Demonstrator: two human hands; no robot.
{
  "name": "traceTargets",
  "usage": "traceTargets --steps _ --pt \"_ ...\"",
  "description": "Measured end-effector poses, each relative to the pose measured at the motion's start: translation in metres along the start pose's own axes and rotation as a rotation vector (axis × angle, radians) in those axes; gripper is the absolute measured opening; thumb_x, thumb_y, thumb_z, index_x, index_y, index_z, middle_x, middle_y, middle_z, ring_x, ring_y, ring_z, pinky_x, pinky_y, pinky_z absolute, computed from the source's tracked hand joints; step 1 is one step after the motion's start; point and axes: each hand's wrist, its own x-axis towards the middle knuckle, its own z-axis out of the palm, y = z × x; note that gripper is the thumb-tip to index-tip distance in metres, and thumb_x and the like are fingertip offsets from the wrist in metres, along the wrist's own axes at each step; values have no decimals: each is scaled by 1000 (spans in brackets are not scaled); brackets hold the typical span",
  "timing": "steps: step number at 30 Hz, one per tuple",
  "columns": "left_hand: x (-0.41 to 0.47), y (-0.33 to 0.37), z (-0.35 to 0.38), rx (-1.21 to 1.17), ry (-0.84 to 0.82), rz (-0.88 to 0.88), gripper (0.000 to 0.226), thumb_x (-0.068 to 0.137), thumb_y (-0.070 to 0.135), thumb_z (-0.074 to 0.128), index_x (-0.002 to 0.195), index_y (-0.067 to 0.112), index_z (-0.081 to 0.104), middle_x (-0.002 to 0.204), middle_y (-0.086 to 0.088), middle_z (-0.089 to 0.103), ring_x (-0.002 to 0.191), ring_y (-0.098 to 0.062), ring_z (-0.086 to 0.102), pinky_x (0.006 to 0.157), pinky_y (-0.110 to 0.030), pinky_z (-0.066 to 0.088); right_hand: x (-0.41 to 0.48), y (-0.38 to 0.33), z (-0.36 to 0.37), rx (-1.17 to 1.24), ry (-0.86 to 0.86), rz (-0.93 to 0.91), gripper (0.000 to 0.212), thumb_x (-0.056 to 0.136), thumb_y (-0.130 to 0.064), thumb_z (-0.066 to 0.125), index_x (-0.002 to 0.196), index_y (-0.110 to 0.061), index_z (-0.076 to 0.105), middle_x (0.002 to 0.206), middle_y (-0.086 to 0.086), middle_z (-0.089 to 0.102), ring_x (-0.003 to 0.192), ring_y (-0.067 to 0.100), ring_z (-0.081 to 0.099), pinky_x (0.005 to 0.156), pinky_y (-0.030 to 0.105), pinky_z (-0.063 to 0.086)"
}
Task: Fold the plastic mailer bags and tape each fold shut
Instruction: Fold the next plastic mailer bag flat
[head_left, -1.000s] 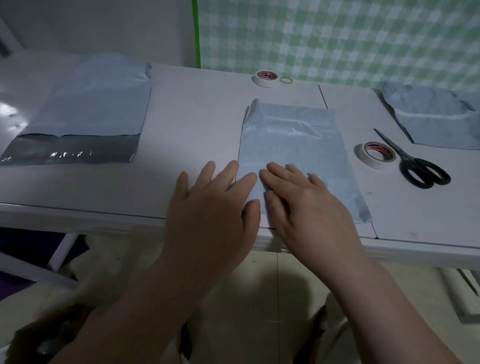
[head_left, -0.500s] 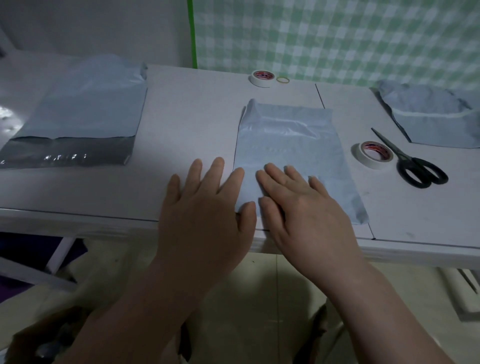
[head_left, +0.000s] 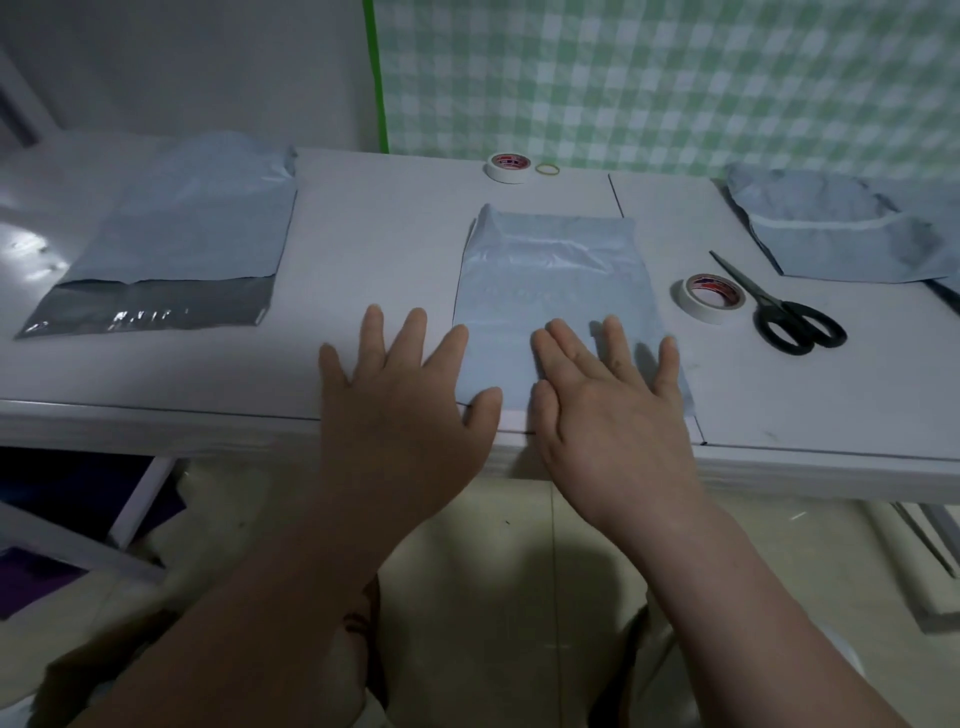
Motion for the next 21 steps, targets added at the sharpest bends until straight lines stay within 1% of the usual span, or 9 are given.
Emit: traceTargets --steps 3,7,10,14,18,21 --pt "0 0 -3 18 -26 -1 69 82 54 23 136 20 51 143 -14 46 136 -44 31 104 -65 24 -5 13 -2 -14 1 51 53 99 -36 13 152 -28 8 159 -13 6 146 24 -12 110 50 -19" --pt "1 0 -7 4 -103 -49 71 82 57 18 146 30 31 155 -7 26 145 -37 10 111 -59 12 -11 35 -3 -6 18 118 53 98 -35 13 150 -30 12 159 -14 8 146 26 -11 112 52 -15" --pt "1 0 -8 -4 -138 -64 73 80 60 15 148 34 23 158 -5 17 146 -34 3 112 -57 8 -16 51 -4 4 15 163 53 98 -35 13 150 -31 11 159 -14 6 146 26 -13 112 53 -13" --pt "0 0 -13 -16 -176 -73 73 80 61 13 148 36 20 159 -4 13 146 -33 -2 113 -56 6 -20 65 -6 8 5 196 53 98 -35 11 151 -30 8 160 -10 2 145 27 -16 113 53 -13" --pt "1 -1 -16 -14 -215 -52 59 93 57 23 148 36 18 160 -4 6 146 -33 -5 114 -56 4 -22 70 -8 14 -11 210 52 99 -34 12 151 -31 7 160 -5 -3 145 29 -18 113 52 -12" --pt "7 1 -25 30 -275 -64 58 95 52 26 149 34 17 160 -4 -3 145 -32 -11 114 -57 0 -22 71 -7 17 -13 213 52 100 -35 12 151 -31 6 160 -1 -6 144 29 -19 113 52 -12"
